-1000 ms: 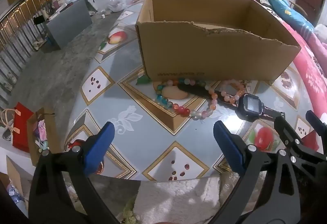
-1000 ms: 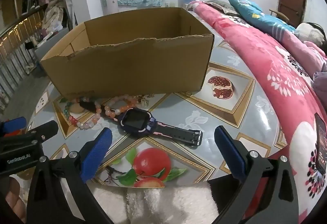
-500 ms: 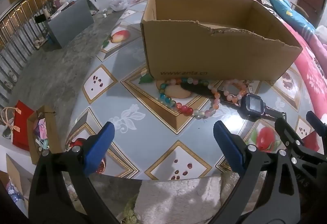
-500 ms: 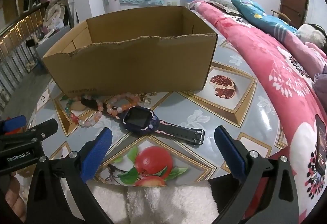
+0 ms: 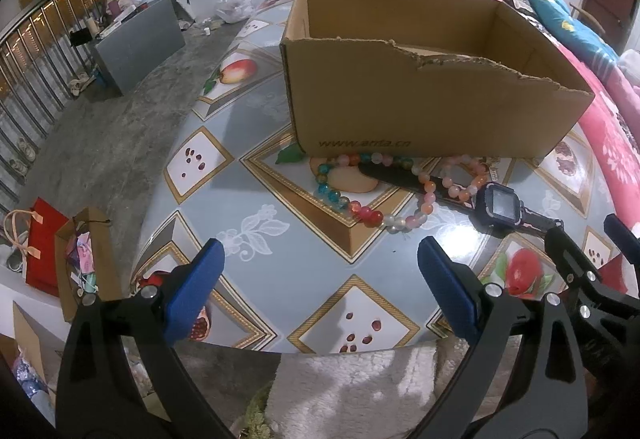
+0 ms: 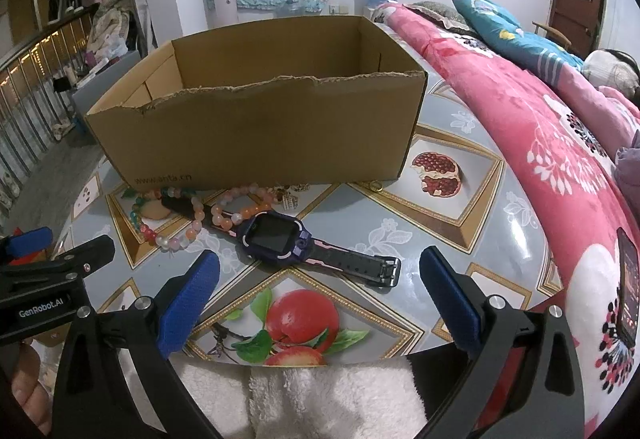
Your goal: Organize jewelry
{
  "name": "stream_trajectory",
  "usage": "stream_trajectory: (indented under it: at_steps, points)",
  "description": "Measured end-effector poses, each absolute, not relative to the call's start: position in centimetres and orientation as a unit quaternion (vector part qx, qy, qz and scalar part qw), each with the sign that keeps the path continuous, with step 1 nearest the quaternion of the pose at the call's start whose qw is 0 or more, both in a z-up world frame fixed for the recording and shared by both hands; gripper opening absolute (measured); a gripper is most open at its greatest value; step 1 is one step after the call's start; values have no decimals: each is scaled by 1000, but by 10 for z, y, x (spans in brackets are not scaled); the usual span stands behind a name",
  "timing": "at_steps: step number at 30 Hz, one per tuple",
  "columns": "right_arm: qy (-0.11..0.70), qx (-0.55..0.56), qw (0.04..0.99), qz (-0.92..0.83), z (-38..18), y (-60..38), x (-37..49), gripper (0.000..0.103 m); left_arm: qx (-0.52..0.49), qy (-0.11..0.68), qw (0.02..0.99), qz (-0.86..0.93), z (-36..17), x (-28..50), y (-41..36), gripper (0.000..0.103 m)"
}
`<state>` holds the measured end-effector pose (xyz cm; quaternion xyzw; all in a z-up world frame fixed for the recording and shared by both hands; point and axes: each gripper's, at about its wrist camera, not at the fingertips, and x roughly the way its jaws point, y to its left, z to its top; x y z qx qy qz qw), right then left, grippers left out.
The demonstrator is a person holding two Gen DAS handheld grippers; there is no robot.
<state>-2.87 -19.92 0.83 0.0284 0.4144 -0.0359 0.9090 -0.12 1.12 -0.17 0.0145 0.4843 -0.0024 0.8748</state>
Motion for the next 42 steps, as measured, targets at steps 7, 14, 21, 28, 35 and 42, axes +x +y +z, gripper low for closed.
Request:
stream_trajectory:
  at_steps: [7,14,21,28,35,42]
  points:
    - [410,34,911,-34,10,-201,-29,98,16,479,878,3,-1,-3,14,93]
    - [386,47,921,-20,15,-207,-32,98,12,483,876,-3,-6,0,22,93]
    - [362,60,930,29,23,-203,-28,98,27,465,884,-39,-4,5,26,93]
    - [359,63,927,87,25,-185,-12,91,-24,426,895,-127,4,13,39,94]
    - [389,72,907,144,15,-167,14,71,-42,430,890,-148,-6,28,45,95]
    - [423,60,883,196,4,-148,39,49,-21,430,892,-136,-19,42,47,90]
